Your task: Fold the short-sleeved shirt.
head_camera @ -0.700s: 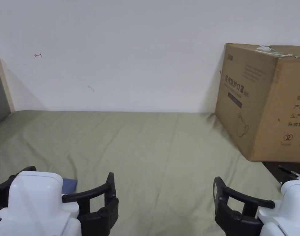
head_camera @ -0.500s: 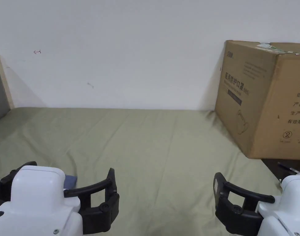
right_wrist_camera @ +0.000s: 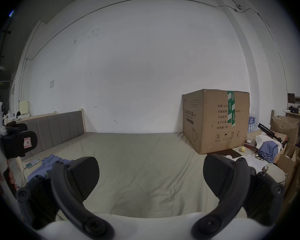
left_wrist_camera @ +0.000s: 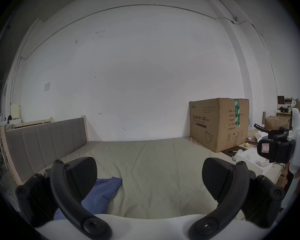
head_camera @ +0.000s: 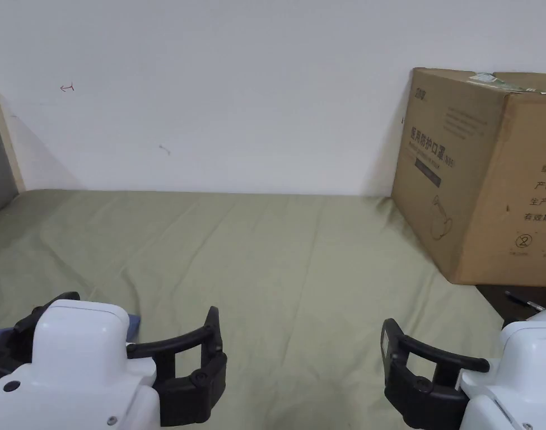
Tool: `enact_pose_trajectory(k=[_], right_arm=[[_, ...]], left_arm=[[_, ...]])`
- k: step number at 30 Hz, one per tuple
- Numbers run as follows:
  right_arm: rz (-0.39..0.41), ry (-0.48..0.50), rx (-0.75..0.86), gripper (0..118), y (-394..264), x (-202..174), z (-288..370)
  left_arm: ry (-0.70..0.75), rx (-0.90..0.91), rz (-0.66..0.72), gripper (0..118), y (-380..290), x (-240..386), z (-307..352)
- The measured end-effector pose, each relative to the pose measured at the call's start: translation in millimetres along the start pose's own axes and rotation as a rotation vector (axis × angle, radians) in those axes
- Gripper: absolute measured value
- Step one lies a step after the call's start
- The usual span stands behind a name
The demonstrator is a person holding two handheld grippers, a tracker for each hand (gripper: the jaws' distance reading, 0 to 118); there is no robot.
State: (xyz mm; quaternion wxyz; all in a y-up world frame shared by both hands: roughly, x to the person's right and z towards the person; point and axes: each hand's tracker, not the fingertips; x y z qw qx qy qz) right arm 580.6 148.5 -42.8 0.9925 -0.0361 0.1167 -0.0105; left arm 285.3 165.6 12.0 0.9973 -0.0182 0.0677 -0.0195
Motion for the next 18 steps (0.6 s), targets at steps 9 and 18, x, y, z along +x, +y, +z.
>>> enact_pose_trajectory(k=[9, 18], right_arm=[[-0.014, 0.005, -0.017, 117, -3, 2, -4], [0.159, -0.036, -0.007, 117, 4, -21, -13]], left_arm=[[-0.01, -0.014, -0.029, 118, 0, 1, -2], [-0.021, 0.014, 0.14, 118, -3, -9, -4]])
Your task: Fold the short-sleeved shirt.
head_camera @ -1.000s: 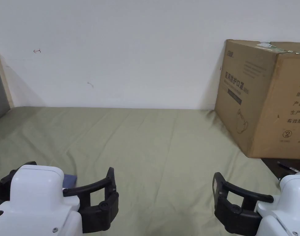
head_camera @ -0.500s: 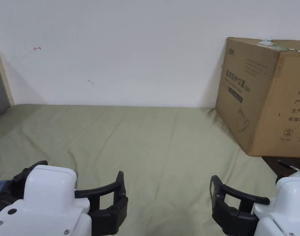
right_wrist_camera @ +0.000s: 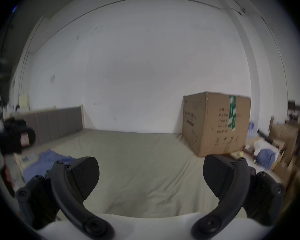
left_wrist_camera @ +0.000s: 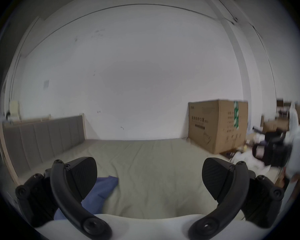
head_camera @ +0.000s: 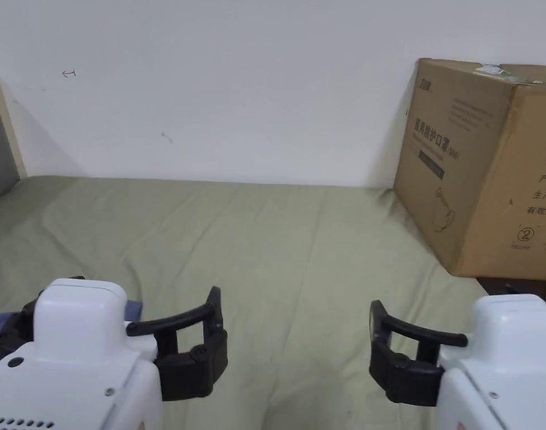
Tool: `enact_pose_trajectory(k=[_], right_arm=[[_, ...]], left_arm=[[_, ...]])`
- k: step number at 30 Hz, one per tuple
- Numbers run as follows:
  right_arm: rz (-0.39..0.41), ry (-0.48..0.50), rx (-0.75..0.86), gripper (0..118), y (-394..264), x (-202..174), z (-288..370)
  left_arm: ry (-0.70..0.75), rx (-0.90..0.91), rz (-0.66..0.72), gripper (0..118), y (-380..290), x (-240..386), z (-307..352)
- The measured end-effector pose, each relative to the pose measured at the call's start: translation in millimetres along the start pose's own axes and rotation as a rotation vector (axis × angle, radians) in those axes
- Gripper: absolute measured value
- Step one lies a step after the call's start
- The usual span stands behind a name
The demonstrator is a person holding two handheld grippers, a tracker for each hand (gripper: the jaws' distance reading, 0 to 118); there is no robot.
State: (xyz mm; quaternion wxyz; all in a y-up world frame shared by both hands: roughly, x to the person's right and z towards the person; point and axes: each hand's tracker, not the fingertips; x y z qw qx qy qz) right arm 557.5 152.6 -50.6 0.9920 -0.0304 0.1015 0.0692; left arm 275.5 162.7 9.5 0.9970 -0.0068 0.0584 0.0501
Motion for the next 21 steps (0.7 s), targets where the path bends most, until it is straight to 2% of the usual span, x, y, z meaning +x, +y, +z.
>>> enact_pose_trajectory(k=[1, 2, 6, 8, 9, 10, 12, 14, 16, 19, 20, 21], right_arm=[[0.085, -0.031, 0.0, 117, 2, -8, -1], [0.226, -0.079, 0.008, 117, 4, -23, -2], [0.738, -0.124, 0.0, 117, -11, -74, -9], [0.916, -0.102, 0.006, 117, -27, -92, -10], [0.962, -0.076, 0.001, 117, -34, -98, -11], [0.965, -0.055, -0.009, 117, -39, -100, -12], [0.897, -0.008, -0.052, 117, -42, -103, -14], [0.762, 0.027, -0.078, 117, -37, -97, -15], [0.553, 0.03, -0.08, 117, -26, -85, -16], [0.124, 0.007, -0.07, 116, -6, -51, -15], [-0.047, 0.011, -0.051, 114, -3, -37, -13], [-0.182, 0.03, -0.032, 113, -2, -23, -11]], left_arm=[[-0.014, 0.007, 0.097, 118, -2, -5, -1], [-0.023, 0.014, 0.254, 118, -6, -12, -3], [-0.057, -0.003, 0.874, 118, -42, -47, -14], [0.009, -0.019, 1.022, 118, -62, -55, -17], [0.074, -0.045, 1.062, 118, -72, -57, -17], [0.109, -0.066, 1.07, 118, -79, -59, -17], [0.153, -0.117, 1.064, 118, -92, -65, -17], [0.163, -0.128, 0.965, 118, -87, -64, -18], [0.176, -0.094, 0.798, 118, -71, -53, -17], [0.145, -0.01, 0.432, 118, -36, -22, -16], [0.134, 0.013, 0.27, 118, -27, -9, -16], [0.122, 0.03, 0.1, 118, -20, 3, -15]])
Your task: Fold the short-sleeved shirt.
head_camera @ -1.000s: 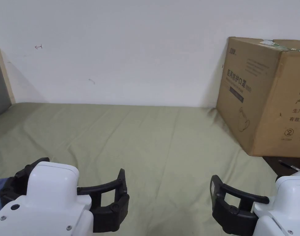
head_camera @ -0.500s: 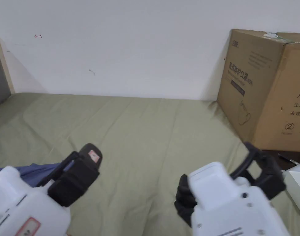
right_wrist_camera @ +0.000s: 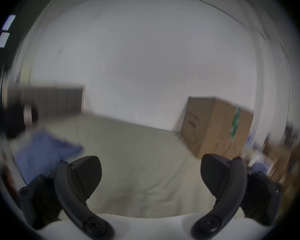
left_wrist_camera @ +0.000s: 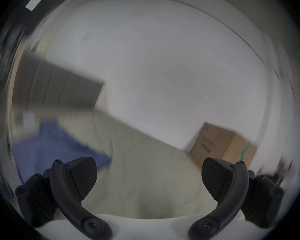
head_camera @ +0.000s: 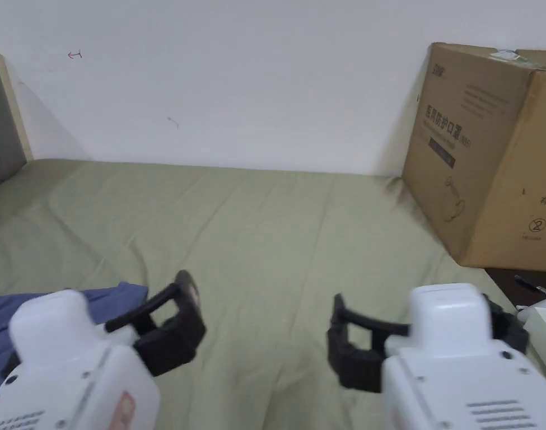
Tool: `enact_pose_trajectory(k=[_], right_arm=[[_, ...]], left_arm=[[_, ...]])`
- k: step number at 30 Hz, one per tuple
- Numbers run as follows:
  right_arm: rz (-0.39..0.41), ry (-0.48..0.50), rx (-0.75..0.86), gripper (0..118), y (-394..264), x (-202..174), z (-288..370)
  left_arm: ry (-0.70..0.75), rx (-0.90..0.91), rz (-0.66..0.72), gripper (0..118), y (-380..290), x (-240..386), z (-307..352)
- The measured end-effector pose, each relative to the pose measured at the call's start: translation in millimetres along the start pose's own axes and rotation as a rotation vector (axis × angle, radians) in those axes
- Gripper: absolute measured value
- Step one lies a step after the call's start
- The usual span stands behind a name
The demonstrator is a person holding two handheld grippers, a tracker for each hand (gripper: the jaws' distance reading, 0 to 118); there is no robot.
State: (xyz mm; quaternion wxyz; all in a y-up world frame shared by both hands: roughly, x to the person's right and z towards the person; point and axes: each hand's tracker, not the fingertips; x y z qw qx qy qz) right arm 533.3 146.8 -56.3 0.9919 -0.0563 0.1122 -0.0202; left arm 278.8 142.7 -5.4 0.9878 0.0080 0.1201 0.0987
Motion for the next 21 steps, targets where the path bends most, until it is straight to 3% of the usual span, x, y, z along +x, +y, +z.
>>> enact_pose_trajectory(k=[2, 4, 7, 10, 19, 20, 21], right_arm=[[-0.15, 0.007, 0.032, 113, -1, 23, 3], [-0.161, -0.065, 0.039, 113, -8, 34, 3], [-0.186, -0.172, 0.012, 113, -23, 47, 1], [-0.227, -0.127, -0.012, 113, -27, 54, -1], [0.04, -0.143, 0.058, 112, -16, 30, 7], [0.07, -0.151, 0.066, 110, -16, 26, 8], [0.092, -0.16, 0.074, 99, -16, 23, 10]], left_arm=[[-0.018, 0.055, -0.285, 118, 0, 18, 5], [-0.027, 0.077, -0.422, 118, -3, 29, 11], [-0.118, 0.029, -0.355, 118, -9, 29, 15], [-0.11, 0.001, -0.318, 118, -12, 26, 13], [-0.077, -0.027, -0.237, 118, -4, 17, 8], [-0.092, -0.064, -0.21, 118, -3, 15, 7], [-0.082, -0.073, -0.201, 114, -2, 15, 6]])
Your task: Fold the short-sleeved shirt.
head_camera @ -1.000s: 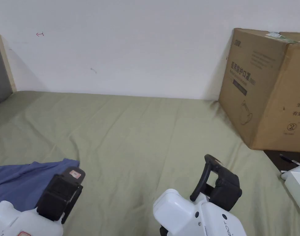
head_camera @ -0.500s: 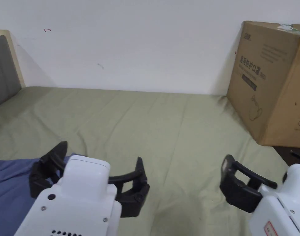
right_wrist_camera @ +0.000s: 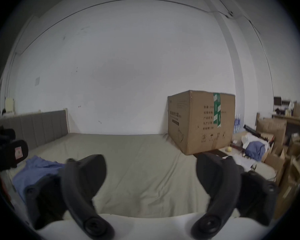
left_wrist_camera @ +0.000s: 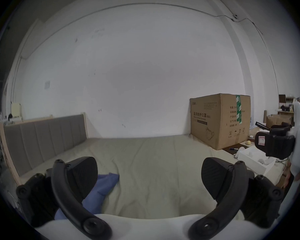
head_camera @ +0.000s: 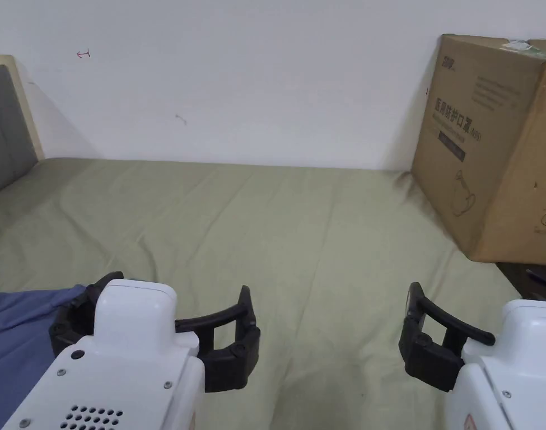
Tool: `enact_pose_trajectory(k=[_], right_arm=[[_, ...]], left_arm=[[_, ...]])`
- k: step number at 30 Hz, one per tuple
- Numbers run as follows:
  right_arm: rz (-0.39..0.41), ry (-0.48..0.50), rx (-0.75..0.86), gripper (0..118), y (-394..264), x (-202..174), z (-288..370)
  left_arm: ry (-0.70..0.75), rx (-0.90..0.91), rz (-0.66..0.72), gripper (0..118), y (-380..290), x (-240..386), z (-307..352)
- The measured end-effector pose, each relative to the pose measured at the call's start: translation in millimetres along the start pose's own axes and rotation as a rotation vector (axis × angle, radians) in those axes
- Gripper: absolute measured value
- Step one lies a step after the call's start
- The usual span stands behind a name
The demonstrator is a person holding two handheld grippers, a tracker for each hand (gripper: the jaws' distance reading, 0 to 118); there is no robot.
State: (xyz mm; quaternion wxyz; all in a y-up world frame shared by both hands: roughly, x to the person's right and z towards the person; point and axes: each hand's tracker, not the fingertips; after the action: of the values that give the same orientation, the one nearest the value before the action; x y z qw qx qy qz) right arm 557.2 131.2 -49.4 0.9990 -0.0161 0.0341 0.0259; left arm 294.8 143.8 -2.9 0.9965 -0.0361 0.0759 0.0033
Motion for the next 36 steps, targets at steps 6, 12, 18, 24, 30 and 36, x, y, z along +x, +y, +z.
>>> enact_pose_trajectory(k=[6, 12, 18, 24, 30, 36], right_arm=[[-0.009, 0.007, 0.011, 7, 2, -5, 5], [-0.001, 0.039, 0.002, 0, 4, -4, 3], [-0.036, 0.134, 0.0, 0, 18, -21, -7], [-0.022, 0.352, 0.005, 0, 35, -91, -27], [-0.04, 0.652, -0.023, 0, 40, -184, -30], [-0.004, 0.816, -0.058, 0, 32, -251, -19]], left_arm=[[0.041, 0.031, -0.023, 8, -4, 0, -2], [-0.012, -0.008, 0.084, 0, 0, -17, -7], [0.058, 0.008, 0.094, 0, 9, -40, 0], [0.313, 0.028, 0.013, 0, 25, -93, 33], [0.536, 0.014, 0.035, 0, 29, -153, 84], [0.644, -0.037, 0.021, 0, 25, -183, 114]])
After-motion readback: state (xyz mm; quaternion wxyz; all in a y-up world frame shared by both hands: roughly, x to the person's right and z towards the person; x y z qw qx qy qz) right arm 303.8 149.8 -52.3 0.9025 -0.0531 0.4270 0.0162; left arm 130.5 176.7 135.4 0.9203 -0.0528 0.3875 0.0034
